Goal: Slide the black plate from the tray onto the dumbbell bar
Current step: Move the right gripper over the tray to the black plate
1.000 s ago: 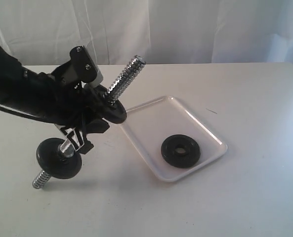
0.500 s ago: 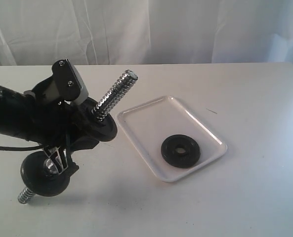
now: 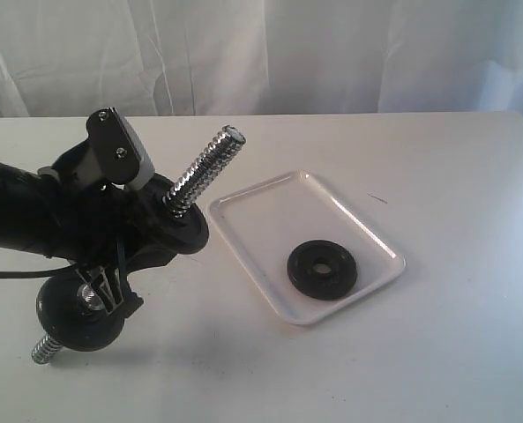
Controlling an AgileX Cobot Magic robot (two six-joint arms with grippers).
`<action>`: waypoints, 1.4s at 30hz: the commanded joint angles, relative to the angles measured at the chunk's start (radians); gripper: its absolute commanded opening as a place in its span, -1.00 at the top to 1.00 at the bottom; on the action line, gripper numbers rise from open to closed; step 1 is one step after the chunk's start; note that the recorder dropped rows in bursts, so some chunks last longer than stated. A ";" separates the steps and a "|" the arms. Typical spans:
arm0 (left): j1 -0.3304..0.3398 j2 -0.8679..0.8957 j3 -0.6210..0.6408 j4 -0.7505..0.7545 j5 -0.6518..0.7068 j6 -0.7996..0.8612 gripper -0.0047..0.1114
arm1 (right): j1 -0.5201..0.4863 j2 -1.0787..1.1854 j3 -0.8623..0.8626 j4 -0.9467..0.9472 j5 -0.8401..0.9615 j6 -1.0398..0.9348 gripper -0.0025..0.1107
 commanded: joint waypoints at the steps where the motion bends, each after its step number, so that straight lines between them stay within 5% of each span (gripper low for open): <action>1: 0.008 -0.019 0.016 -0.037 0.034 -0.059 0.92 | 0.002 0.335 -0.230 -0.299 -0.083 0.206 0.96; 5: 0.008 -0.019 0.016 -0.037 0.021 -0.059 0.92 | 0.002 0.650 -0.438 -0.299 -0.216 0.185 0.96; 12: 0.008 -0.019 0.016 -0.037 0.021 -0.060 0.92 | 0.002 0.968 -0.649 -0.299 -0.068 0.099 0.96; 16: 0.008 -0.019 0.016 -0.037 0.021 -0.060 0.92 | 0.002 1.047 -0.745 -0.299 0.163 -0.088 0.96; 21: 0.008 -0.019 0.016 -0.039 0.021 -0.066 0.92 | 0.002 1.129 -0.814 -0.266 0.717 -0.433 0.96; 24: 0.008 -0.019 0.016 -0.050 0.021 -0.069 0.92 | -0.008 1.162 -0.838 0.159 0.877 -0.883 0.96; 30: 0.008 -0.019 0.016 -0.053 0.020 -0.069 0.92 | -0.004 1.179 -0.845 1.338 0.972 -1.843 0.96; 33: 0.008 -0.019 0.016 -0.053 0.020 -0.069 0.92 | 0.021 1.179 -0.857 1.732 1.108 -2.117 0.96; 39: 0.008 -0.019 0.016 -0.055 0.020 -0.069 0.92 | 0.115 1.200 -0.857 1.808 1.029 -2.190 0.95; 42: 0.008 -0.019 0.016 -0.057 0.020 -0.069 0.92 | 0.152 1.230 -0.859 1.808 1.043 -2.285 0.76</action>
